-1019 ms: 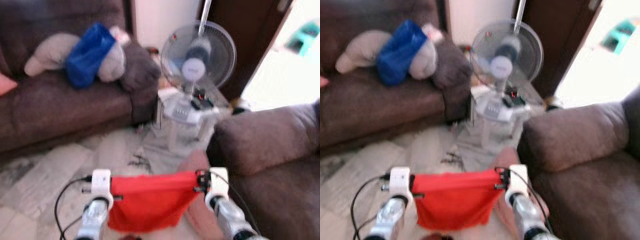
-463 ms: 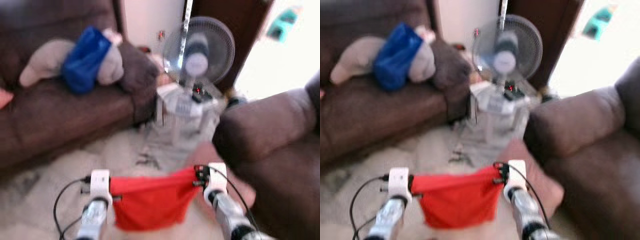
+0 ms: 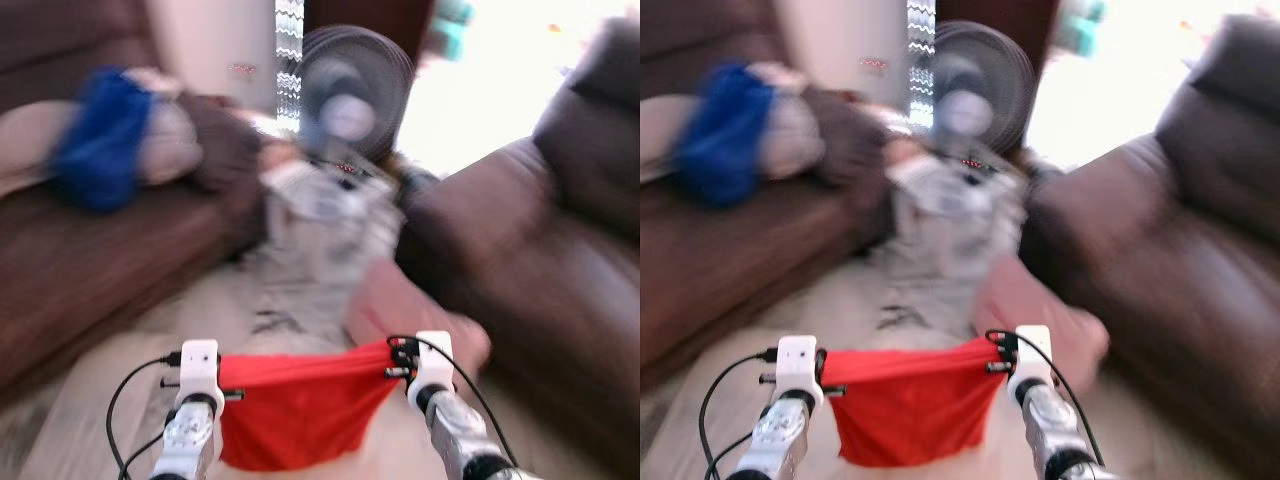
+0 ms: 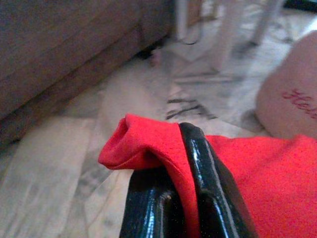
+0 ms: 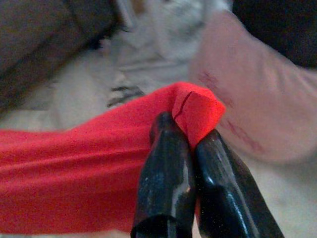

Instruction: Move the pillow to the sofa from floor

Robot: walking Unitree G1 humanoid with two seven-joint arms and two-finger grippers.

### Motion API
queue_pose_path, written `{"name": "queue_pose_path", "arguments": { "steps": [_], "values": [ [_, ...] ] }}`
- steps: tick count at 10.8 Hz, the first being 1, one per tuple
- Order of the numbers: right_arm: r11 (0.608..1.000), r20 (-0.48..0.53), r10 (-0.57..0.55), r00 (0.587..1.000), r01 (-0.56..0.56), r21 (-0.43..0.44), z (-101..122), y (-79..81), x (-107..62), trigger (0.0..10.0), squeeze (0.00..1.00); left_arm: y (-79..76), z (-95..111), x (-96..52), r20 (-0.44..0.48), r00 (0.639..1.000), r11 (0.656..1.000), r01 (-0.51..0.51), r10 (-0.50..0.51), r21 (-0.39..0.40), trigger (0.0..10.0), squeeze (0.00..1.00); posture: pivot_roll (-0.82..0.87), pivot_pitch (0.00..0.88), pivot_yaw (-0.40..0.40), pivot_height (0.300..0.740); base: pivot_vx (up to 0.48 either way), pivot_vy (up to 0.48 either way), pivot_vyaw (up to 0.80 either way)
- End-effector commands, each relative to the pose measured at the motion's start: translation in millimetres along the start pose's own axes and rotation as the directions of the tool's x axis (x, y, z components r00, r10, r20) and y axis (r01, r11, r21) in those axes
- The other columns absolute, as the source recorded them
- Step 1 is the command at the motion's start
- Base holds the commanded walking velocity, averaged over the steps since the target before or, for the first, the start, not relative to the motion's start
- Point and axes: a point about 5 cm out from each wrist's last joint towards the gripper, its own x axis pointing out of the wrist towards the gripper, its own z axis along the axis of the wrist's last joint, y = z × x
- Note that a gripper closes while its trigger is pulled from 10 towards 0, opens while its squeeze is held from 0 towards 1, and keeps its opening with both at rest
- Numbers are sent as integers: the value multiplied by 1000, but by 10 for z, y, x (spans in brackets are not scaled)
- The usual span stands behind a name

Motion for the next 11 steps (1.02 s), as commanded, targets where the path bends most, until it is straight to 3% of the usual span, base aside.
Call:
{"name": "queue_pose_path", "arguments": {
  "steps": [1, 8, 11],
  "values": [
    [984, 63, -180, 982, 179, 25, 151, -415, -60, 10000, 0, 302, 156, 57, 67, 990, 992, -123, 125, -27, 10000, 0, 18, 0, -29, 740, 0, 0, -763],
    [975, 42, -222, 974, 221, 28, 104, -468, -86, 10000, 0, 273, 169, 79, 55, 992, 993, -109, 112, -54, 10000, 0, 19, 0, -30, 740, 0, 0, -763],
    [970, 41, -242, 970, 241, 26, 109, -497, -92, 10000, 0, 265, 176, 84, 55, 992, 992, -112, 115, -58, 10000, 0, 19, 0, -37, 740, 0, -381, 0]
  ]
}}
